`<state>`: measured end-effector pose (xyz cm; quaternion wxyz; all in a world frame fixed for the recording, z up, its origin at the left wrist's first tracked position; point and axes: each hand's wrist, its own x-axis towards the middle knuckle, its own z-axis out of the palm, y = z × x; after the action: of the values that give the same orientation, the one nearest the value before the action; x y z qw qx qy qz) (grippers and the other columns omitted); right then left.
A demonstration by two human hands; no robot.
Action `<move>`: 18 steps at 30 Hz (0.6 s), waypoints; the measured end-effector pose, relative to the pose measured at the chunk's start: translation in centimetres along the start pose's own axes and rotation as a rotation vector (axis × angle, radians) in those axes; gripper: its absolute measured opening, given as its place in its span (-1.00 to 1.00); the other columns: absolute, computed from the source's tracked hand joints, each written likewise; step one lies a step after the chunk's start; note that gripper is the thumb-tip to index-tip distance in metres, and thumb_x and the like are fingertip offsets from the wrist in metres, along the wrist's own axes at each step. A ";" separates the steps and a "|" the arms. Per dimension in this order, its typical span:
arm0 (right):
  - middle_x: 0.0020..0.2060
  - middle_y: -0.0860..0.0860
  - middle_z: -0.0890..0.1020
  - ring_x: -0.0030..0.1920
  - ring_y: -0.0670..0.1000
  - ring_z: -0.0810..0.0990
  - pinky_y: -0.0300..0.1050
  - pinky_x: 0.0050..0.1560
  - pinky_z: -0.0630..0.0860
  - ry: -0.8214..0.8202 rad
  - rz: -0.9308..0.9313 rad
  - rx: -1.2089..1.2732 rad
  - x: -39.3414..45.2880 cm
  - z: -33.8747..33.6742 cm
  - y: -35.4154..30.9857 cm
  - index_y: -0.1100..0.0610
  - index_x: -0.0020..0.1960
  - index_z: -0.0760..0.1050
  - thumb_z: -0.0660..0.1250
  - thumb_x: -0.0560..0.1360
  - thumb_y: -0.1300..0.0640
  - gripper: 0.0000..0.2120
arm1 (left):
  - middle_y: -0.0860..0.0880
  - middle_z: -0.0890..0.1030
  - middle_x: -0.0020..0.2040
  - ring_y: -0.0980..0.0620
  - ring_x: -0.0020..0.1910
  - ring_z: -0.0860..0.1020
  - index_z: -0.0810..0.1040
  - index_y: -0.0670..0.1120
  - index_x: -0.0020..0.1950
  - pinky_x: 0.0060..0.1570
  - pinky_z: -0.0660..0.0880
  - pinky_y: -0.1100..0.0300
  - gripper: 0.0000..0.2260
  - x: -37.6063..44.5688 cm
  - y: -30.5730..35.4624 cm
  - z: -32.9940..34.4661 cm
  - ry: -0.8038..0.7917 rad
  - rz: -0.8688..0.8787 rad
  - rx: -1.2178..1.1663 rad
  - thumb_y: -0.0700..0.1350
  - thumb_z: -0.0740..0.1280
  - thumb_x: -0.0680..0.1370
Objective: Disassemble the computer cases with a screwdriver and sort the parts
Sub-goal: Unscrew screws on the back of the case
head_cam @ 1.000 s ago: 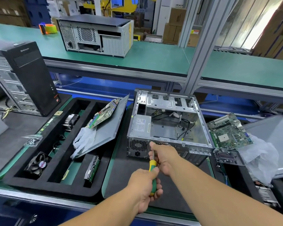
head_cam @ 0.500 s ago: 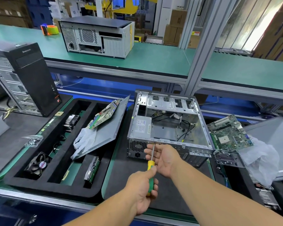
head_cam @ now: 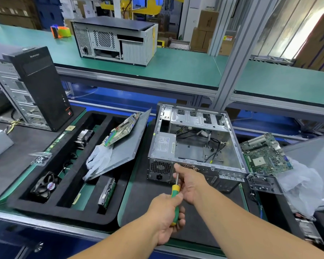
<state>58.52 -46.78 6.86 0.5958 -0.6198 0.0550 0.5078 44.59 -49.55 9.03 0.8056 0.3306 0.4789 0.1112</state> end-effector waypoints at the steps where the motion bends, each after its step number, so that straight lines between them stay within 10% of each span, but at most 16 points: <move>1: -0.40 0.04 0.62 -0.44 -0.06 0.42 -0.21 -0.40 0.39 -0.007 0.019 0.055 0.0 0.1 -0.1 0.18 -0.09 0.62 0.50 0.52 0.11 -0.86 | -0.09 0.54 -0.35 0.04 -0.47 0.46 0.47 -0.14 0.09 -0.48 0.46 0.22 -0.84 0.0 0.0 0.0 0.011 0.002 0.002 -0.06 0.36 0.67; 12: -0.30 0.01 0.70 -0.41 -0.06 0.56 -0.20 -0.38 0.43 0.000 -0.008 -0.001 0.1 -0.4 0.3 0.15 0.01 0.64 0.39 0.57 0.13 -0.90 | -0.10 0.62 -0.29 0.00 -0.37 0.51 0.49 -0.13 0.17 -0.38 0.48 0.15 -0.86 1.2 -0.8 -1.5 0.052 0.014 0.210 -0.08 0.26 0.70; 18: -0.39 0.05 0.53 -0.45 -0.02 0.41 -0.19 -0.43 0.33 0.176 -0.056 0.234 0.8 -5.5 1.9 0.13 -0.27 0.43 0.21 0.48 0.20 -0.85 | -0.07 0.61 -0.17 -0.03 -0.21 0.51 0.49 -0.04 0.16 -0.26 0.57 0.11 -0.85 1.5 -1.6 -1.9 0.032 -0.068 0.313 0.00 0.20 0.70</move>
<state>60.72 -51.20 3.76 0.6710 -0.5894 0.1485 0.4247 43.59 -49.21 6.33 0.7398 0.4340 0.5140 0.0131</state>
